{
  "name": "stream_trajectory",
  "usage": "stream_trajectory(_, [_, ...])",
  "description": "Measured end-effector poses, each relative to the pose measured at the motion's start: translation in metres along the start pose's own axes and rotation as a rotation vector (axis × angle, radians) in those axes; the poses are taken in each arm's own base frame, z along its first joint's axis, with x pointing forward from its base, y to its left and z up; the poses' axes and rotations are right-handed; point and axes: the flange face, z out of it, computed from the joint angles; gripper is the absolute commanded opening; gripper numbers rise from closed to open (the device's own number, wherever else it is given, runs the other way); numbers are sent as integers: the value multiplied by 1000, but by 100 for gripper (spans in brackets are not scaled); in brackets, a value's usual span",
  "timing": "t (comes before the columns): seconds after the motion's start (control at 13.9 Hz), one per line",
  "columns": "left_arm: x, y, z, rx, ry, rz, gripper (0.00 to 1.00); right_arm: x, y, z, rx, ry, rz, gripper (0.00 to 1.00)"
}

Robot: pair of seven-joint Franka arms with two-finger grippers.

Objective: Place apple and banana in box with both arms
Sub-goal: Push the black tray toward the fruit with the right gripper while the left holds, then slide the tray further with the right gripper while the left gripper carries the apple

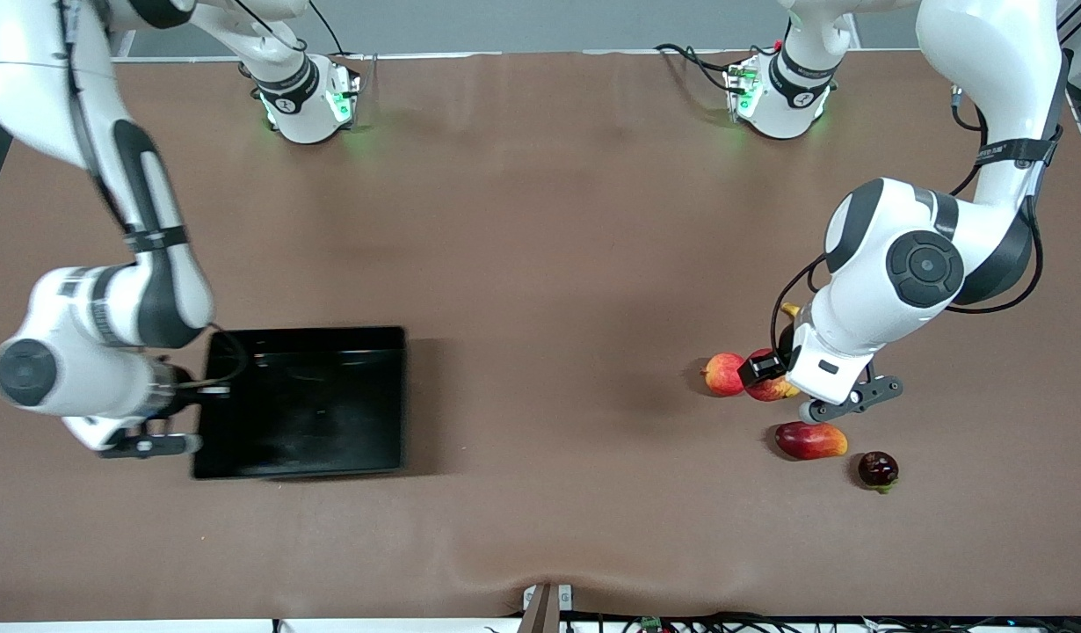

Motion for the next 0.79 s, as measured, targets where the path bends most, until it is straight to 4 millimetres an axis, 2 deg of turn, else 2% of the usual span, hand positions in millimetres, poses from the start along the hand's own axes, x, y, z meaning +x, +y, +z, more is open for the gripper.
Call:
stream_trajectory(0.22, [-4, 3, 0, 8, -16, 8, 0, -7, -75, 6, 50, -27, -27, 0])
stream_trajectory(0.43, [-12, 10, 1, 17, -37, -32, 0, -17, -123, 15, 48, -53, -54, 0])
stream_trajectory(0.57, [-23, 23, 0, 13, -46, -60, 0, -28, -163, 22, 36, -67, -51, 0])
stream_trajectory(0.79, [-46, 52, -1, 8, -57, -61, 0, -50, -238, 31, 17, -58, 0, 0])
